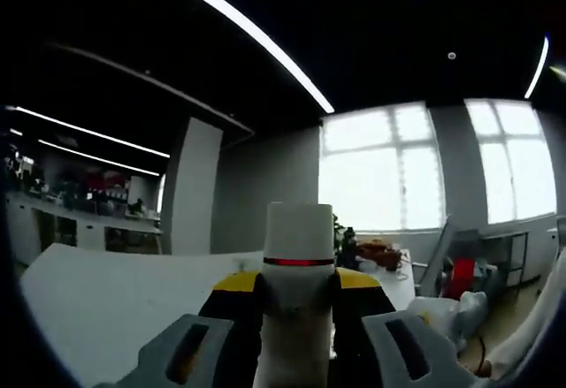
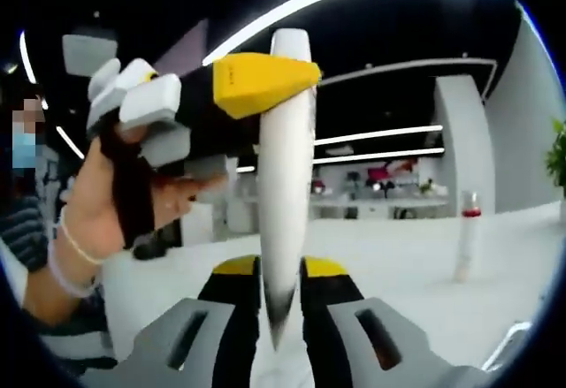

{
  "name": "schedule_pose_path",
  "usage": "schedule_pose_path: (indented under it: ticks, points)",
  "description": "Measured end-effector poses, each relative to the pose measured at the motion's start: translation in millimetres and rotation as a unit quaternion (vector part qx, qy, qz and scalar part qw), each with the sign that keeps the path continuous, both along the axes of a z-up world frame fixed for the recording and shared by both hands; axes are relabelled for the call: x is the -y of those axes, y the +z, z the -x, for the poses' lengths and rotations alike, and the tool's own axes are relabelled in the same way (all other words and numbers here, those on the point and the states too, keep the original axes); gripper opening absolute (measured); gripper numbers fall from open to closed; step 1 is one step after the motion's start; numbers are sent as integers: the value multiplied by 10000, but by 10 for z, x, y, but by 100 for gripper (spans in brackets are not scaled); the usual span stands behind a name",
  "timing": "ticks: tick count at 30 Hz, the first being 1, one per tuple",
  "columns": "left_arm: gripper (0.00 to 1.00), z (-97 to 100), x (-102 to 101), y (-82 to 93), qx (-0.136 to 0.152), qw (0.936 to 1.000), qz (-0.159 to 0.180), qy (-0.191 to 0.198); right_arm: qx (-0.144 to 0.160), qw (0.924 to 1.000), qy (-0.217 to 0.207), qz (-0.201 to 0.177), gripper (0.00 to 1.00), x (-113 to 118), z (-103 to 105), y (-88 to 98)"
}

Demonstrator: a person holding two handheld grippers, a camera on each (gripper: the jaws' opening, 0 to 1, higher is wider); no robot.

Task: Arrange the skincare products in the storage area until every visible bottle or jar stands upright without overlapping.

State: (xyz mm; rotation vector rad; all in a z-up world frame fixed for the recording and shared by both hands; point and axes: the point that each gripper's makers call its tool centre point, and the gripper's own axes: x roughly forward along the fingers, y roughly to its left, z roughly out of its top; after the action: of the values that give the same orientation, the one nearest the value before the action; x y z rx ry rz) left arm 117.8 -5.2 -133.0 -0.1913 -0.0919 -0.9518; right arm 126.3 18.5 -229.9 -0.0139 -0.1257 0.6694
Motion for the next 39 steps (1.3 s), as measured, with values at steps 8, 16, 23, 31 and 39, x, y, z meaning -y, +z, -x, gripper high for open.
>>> schedule_pose_path:
  ticks: [8,16,23,31,39]
  points:
    - [30,13,-42,-57,51,9999,-1,108,-123,9995,-199,192,9,7,-24,-57]
    - [33,-10,-79,-83,170,9998,109,-41,-3,9954,-458,844,8,141,-87,-83]
    - [36,-44,-114,-160,378,9990,-126,212,63,9855,-652,1567,7,250,-131,-165]
    - [52,-53,-210,-273,244,9990,-60,362,505,9673,-1191,2180,6,426,-139,-69]
    - [55,-37,-555,-519,654,9868,-787,1257,1179,9129,-1858,3439,6,729,-184,80]
